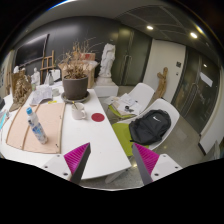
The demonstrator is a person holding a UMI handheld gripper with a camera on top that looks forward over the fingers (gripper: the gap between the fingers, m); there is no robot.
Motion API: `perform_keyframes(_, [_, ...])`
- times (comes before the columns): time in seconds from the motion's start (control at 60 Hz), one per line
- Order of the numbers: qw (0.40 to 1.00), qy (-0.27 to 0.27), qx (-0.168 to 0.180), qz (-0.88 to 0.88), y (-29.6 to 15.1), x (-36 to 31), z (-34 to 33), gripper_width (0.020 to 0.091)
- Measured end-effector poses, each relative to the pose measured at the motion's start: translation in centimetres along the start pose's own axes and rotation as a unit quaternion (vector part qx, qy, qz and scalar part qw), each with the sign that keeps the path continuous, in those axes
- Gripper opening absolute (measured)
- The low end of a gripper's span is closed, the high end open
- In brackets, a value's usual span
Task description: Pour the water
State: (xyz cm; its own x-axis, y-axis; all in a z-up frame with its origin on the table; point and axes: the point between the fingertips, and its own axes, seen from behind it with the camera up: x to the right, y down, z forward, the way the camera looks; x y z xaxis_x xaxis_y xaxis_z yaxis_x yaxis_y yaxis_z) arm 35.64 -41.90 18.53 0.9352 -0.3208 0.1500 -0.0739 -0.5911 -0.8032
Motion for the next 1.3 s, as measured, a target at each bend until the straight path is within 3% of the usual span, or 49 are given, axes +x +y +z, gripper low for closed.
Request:
perform_keyframes(0.133, [1.0, -0.025, 0.002, -0.009, 0.2, -3.6, 0.1, 0.0858])
perform_keyframes(0.333, [0.996, -0.087, 0.023, -0.022, 1.4, -15.8, 0.3, 0.0855])
perform_keyframes(0.583, [0.982, -0.16, 0.086, -0.046, 1.3, -30.6, 2.2, 0.086])
perform_keyframes(0.9, [0.98, -0.144, 0.137, -0.008, -0.6, -37.8, 12.3, 0.0843])
perform_keyframes(0.95, [0.979, -0.147, 0.14, 0.003, -0.8, -38.3, 13.3, 0.0784])
perform_keyframes(1.05, [0.977, -0.149, 0.154, 0.007, -1.6, -38.6, 14.2, 0.0539])
perform_keyframes(1.3, [0.978, -0.142, 0.153, 0.001, -1.9, -38.9, 14.6, 0.0371])
